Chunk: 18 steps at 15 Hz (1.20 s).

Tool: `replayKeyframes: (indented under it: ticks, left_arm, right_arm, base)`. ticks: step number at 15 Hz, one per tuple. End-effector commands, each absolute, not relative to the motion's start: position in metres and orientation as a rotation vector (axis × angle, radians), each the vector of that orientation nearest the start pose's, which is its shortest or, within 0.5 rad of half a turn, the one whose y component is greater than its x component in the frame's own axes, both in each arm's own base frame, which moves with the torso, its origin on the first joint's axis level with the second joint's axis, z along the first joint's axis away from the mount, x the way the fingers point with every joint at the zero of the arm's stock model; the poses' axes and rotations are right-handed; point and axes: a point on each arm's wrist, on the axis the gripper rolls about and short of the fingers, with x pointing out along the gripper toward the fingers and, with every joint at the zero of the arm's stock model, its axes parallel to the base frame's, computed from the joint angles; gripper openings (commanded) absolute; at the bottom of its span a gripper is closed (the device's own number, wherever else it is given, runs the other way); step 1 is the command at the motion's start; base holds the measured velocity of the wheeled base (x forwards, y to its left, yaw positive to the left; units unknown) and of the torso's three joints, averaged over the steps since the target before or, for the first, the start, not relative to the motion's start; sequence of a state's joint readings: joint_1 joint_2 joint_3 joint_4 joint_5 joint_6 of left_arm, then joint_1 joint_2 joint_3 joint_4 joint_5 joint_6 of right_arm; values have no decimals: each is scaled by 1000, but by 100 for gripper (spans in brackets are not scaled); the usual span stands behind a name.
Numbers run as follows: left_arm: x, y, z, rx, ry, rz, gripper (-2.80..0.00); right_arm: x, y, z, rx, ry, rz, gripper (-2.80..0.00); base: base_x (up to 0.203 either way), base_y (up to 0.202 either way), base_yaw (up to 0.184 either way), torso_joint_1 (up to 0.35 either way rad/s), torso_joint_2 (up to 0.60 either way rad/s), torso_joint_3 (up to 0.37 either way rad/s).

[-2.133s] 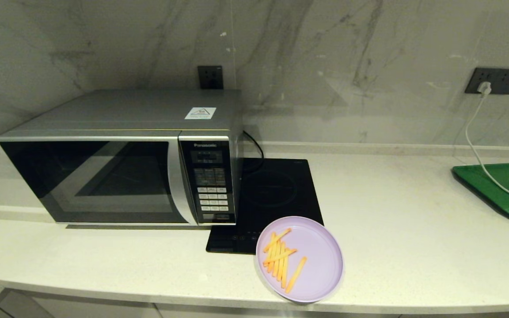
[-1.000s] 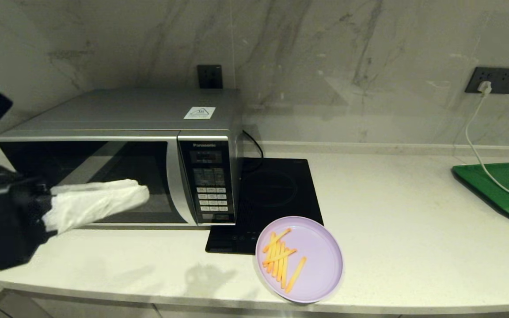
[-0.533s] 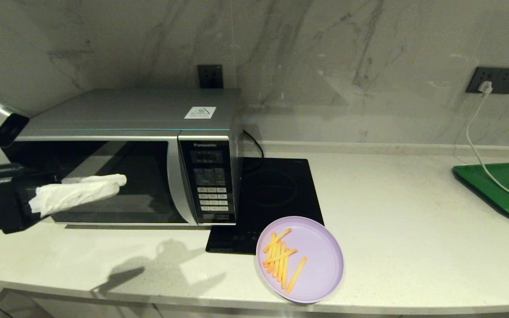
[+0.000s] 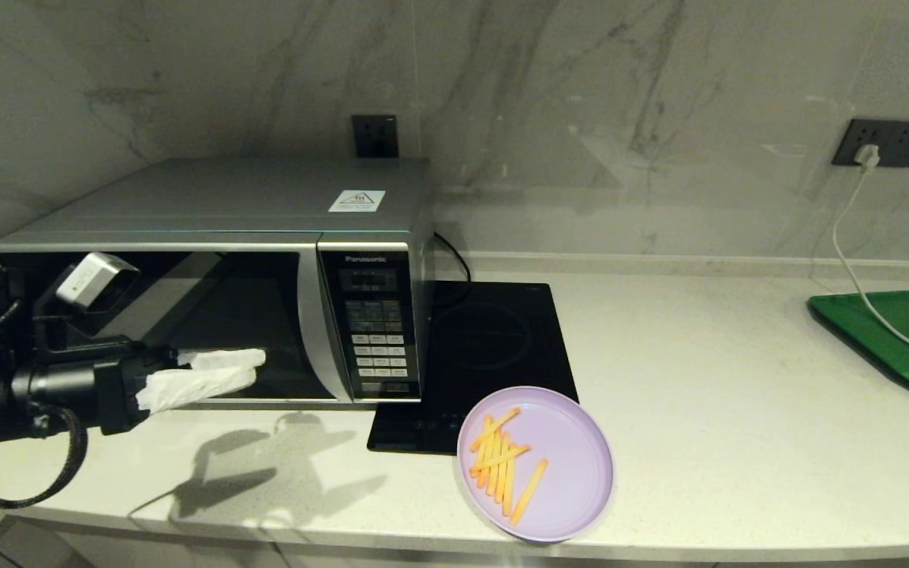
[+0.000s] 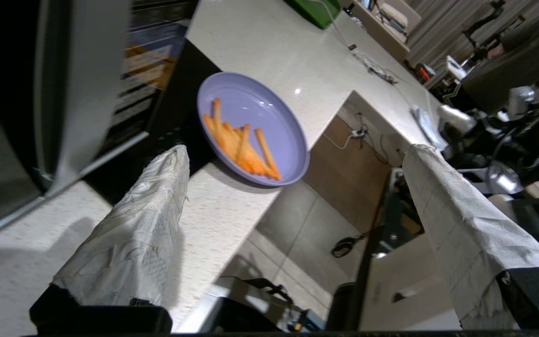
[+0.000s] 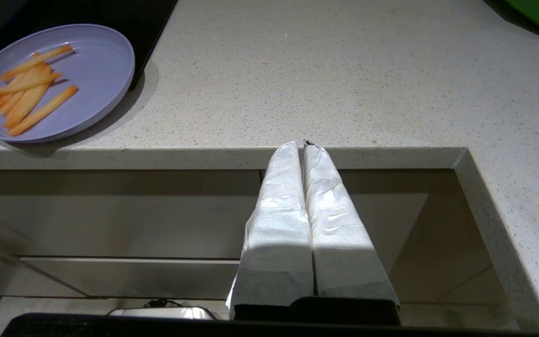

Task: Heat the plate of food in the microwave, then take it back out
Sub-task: Open the microwave oven

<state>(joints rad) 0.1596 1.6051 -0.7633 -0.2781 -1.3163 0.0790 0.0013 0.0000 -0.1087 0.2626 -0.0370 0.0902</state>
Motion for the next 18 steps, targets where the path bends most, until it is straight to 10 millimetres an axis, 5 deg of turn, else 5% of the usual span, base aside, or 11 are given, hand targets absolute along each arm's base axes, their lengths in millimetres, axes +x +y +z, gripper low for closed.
replayKeyframes:
  ticks: [1,9,18]
  left_arm:
    - [280,19,141,-341,417,-1160,0]
    - [320,14,106,-206,293,-1203,0]
    - [334,3,106,-156,246,-1243,0]
  right_arm:
    - [-33,-1,78,87,153,-42,-280]
    - [-33,-1,78,87,153,-42,-280]
    - [-33,-1,78,87,153,-42,-280]
  base:
    - [0,0,0,0,0,0]
    - [0,0,0,0,0,0]
    - [0,0,0,0,0,0]
